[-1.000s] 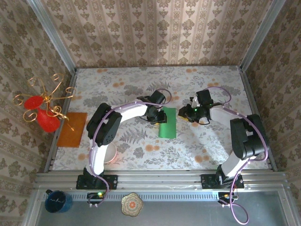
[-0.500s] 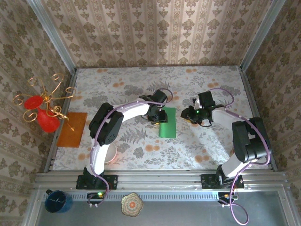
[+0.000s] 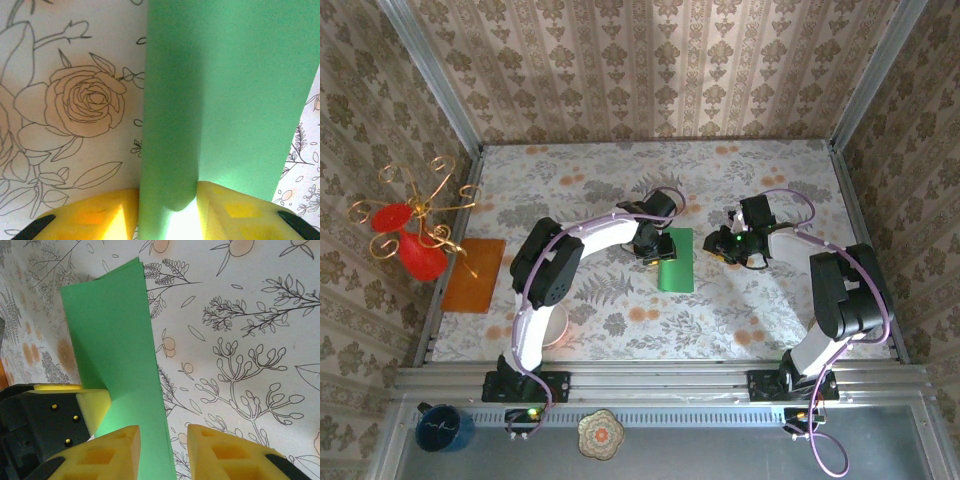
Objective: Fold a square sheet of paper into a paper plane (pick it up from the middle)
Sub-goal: First fold the square sheet of paper in half at the center of the table, then hold the square sheet of paper at the center of the table.
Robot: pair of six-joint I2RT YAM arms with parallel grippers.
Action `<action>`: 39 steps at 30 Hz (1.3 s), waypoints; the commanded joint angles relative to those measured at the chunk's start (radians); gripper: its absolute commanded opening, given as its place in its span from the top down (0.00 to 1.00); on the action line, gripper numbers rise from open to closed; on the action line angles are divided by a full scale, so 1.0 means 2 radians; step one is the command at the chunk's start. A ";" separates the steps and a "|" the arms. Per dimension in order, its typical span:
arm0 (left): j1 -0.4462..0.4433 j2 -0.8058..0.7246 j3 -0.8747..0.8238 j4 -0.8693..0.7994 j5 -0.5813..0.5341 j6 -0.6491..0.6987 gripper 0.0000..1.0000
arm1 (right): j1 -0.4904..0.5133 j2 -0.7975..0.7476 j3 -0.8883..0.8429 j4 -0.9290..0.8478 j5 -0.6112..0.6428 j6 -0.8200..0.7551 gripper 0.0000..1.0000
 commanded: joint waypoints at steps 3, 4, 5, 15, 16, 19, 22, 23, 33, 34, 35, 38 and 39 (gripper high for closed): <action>-0.003 0.068 -0.056 0.009 0.022 -0.034 0.61 | -0.002 0.007 -0.009 0.009 -0.011 0.008 0.68; -0.003 0.069 -0.058 0.013 0.026 -0.036 0.61 | -0.002 0.008 -0.009 0.009 -0.011 0.008 0.68; -0.002 0.071 -0.058 0.015 0.027 -0.036 0.61 | -0.002 0.007 -0.009 0.010 -0.011 0.008 0.68; -0.001 0.081 -0.057 0.010 0.031 -0.046 0.62 | -0.002 0.008 -0.012 0.014 -0.013 0.010 0.68; -0.002 0.082 -0.056 0.008 0.030 -0.048 0.62 | -0.002 0.008 -0.012 0.014 -0.014 0.010 0.68; -0.001 0.086 -0.053 -0.002 0.025 -0.052 0.63 | -0.002 0.009 -0.013 0.016 -0.015 0.011 0.68; -0.002 0.089 -0.052 -0.007 0.022 -0.056 0.65 | -0.002 0.009 -0.013 0.017 -0.015 0.012 0.68; -0.001 0.089 -0.052 -0.007 0.023 -0.057 0.65 | -0.002 0.010 -0.014 0.017 -0.015 0.011 0.68; -0.002 0.101 -0.039 -0.017 0.023 -0.061 0.62 | -0.002 0.011 -0.018 0.023 -0.018 0.011 0.68; -0.001 0.103 -0.038 -0.019 0.024 -0.061 0.62 | -0.002 0.011 -0.018 0.024 -0.018 0.012 0.68; -0.002 0.105 -0.036 -0.020 0.023 -0.061 0.62 | -0.002 0.011 -0.019 0.024 -0.019 0.012 0.68; -0.002 0.111 -0.032 -0.026 0.022 -0.063 0.61 | -0.002 0.012 -0.021 0.026 -0.021 0.011 0.68; -0.003 0.112 -0.031 -0.027 0.022 -0.063 0.61 | -0.003 0.012 -0.021 0.026 -0.022 0.010 0.68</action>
